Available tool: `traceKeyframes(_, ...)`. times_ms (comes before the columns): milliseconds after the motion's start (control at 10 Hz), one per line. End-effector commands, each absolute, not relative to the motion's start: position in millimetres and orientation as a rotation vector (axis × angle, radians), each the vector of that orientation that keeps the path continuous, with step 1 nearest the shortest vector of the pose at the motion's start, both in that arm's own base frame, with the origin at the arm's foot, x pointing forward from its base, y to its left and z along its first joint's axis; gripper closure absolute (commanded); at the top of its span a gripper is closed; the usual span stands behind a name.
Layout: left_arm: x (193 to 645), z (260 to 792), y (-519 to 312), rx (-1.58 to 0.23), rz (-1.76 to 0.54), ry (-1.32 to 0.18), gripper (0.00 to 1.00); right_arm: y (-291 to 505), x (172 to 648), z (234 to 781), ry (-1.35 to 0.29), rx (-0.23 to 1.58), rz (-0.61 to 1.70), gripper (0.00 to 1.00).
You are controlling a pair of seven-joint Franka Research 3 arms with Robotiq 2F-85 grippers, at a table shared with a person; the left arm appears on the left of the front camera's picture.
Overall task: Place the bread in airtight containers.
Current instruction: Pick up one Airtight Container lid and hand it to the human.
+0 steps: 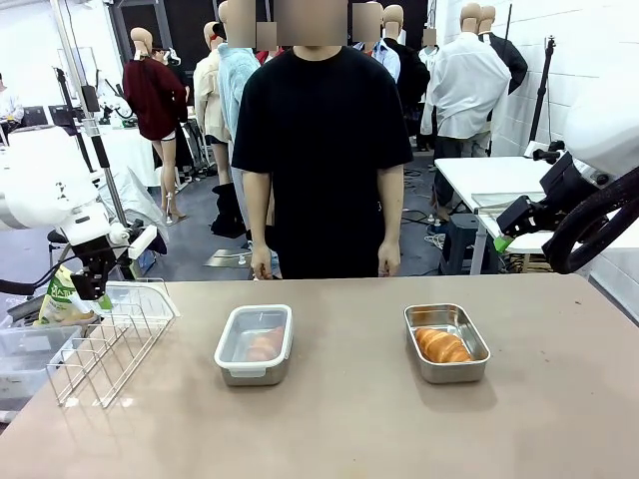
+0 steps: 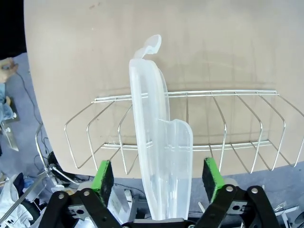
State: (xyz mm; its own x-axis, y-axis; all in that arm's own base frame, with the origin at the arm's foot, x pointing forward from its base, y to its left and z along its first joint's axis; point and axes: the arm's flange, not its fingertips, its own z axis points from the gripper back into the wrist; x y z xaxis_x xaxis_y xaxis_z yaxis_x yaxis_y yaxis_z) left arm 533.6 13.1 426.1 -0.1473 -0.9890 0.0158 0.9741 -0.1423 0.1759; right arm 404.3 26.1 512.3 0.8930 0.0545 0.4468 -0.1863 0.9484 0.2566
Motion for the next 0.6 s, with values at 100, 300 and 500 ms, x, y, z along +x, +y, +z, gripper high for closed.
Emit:
traceKeyframes(100,538.9,432.3,15.8,0.092,-1.723,-0.175,0.49,27.0,404.8,511.3,-0.451,0.301,0.128,0.00)
traceKeyframes(300,540.1,431.2,14.9,0.084,-1.726,-0.163,0.89,27.0,404.8,511.3,-0.451,0.301,0.128,0.00)
traceKeyframes(500,542.7,429.8,17.4,0.065,-1.711,-0.156,1.00,27.0,404.8,511.3,-0.451,0.301,0.128,0.00)
